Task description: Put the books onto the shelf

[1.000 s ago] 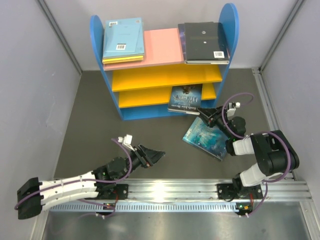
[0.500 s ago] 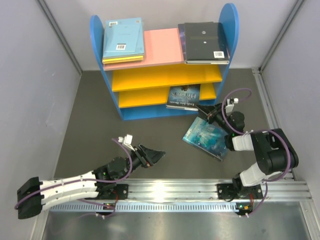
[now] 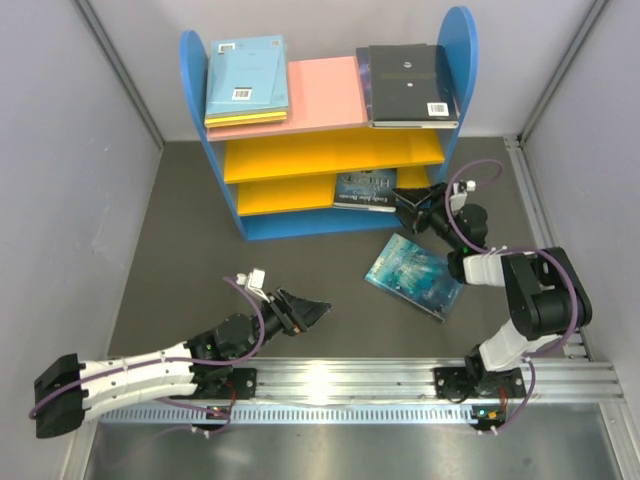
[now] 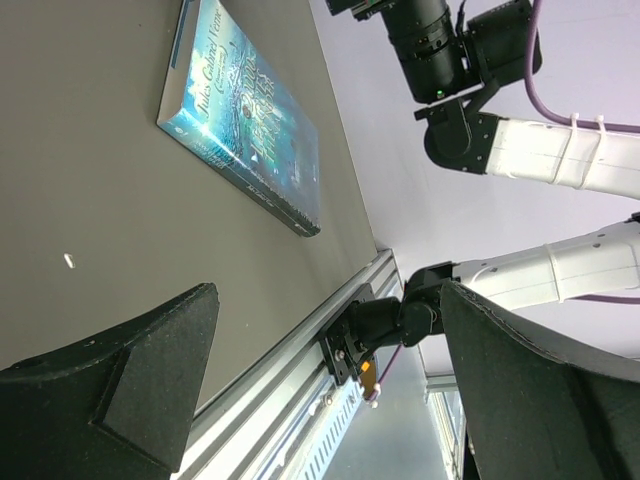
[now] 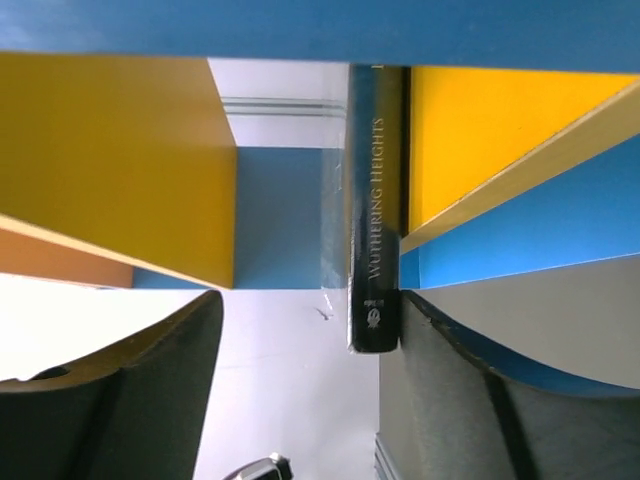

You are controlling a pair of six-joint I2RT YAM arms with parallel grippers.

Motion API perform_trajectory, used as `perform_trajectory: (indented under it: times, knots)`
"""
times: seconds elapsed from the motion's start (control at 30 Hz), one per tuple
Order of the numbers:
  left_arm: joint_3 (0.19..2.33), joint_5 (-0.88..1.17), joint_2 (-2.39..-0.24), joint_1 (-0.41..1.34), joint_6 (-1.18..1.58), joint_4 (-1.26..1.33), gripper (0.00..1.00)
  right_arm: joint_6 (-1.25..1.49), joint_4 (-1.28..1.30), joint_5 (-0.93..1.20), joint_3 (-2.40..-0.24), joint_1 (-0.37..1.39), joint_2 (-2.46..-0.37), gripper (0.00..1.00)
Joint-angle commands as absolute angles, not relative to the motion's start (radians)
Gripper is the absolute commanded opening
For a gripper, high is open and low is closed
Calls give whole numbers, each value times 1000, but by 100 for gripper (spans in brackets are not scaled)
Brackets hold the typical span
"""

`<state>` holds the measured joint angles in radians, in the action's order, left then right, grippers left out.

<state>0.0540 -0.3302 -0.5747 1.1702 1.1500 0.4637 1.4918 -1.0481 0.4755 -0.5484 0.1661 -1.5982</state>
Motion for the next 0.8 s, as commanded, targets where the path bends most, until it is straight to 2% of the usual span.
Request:
perform_trajectory:
  times: [0.0, 0.23, 0.37, 0.4, 0.5, 0.53, 0.57, 0.6, 0.67, 0.77]
  knots:
    - [-147, -337, -580, 1167, 1146, 522, 97, 1517, -1195, 512, -525, 137, -1589, 70]
    - [-147, -339, -581, 1167, 1146, 526, 97, 1519, -1229, 584, -427, 121, -1557, 75]
    - [-147, -339, -581, 1169, 1146, 525, 97, 1423, -1154, 620, -379, 100, -1421, 76]
    - [-147, -339, -581, 1167, 1146, 525, 97, 1379, -1093, 623, -370, 89, -1370, 76]
    - [-146, -341, -586, 1167, 1146, 523, 97, 1084, -597, 551, -386, 42, -1110, 78]
    - [-144, -339, -587, 1167, 1146, 525, 97, 989, -272, 495, -435, 34, -1041, 80]
    - [-143, -337, -597, 1169, 1146, 531, 97, 825, -159, 426, -460, 34, -929, 84]
    - [-141, -318, -606, 1169, 1123, 546, 98, 768, -64, 313, -477, 31, -889, 86]
    - [-120, -305, -658, 1169, 1115, 571, 98, 665, 106, 233, -508, 8, -842, 89]
    - [-82, -285, -785, 1169, 1109, 620, 98, 618, 152, 273, -508, -110, -937, 89]
